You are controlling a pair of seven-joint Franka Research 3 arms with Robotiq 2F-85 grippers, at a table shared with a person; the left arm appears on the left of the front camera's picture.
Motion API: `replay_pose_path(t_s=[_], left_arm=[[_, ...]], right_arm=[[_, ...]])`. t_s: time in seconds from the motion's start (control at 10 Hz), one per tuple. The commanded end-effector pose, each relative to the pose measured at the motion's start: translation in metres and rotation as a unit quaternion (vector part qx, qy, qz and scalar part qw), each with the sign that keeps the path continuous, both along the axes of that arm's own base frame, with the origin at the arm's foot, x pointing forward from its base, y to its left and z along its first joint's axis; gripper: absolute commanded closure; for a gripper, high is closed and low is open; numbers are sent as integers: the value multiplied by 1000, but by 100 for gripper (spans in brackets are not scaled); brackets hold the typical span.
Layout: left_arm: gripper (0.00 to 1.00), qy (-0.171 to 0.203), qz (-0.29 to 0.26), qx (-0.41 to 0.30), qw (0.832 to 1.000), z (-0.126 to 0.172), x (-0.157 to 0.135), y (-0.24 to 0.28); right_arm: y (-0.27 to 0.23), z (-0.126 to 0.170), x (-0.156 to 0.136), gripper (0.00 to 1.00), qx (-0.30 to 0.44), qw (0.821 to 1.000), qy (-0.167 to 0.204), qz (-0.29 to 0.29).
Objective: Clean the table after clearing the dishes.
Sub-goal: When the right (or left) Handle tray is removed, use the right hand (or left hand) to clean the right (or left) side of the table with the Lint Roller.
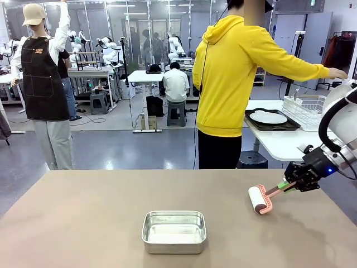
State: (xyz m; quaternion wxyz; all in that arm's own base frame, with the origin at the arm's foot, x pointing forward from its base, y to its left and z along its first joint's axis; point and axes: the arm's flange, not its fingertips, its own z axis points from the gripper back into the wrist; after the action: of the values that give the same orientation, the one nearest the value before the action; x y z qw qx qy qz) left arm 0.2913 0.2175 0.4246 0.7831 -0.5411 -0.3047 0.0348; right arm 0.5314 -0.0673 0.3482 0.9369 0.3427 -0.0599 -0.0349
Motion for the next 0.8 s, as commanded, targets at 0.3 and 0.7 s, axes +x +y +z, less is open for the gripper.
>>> replay_pose_path(t_s=[0.3,0.7], left_arm=[[7,-8,1,-9,1000,3,-2,-1],[7,-8,1,-9,1000,3,-2,-1]], right_arm=[[-17,-6,-36,79,-188,982,22,-10],[-17,22,-43,79,-279,959,40,-22]])
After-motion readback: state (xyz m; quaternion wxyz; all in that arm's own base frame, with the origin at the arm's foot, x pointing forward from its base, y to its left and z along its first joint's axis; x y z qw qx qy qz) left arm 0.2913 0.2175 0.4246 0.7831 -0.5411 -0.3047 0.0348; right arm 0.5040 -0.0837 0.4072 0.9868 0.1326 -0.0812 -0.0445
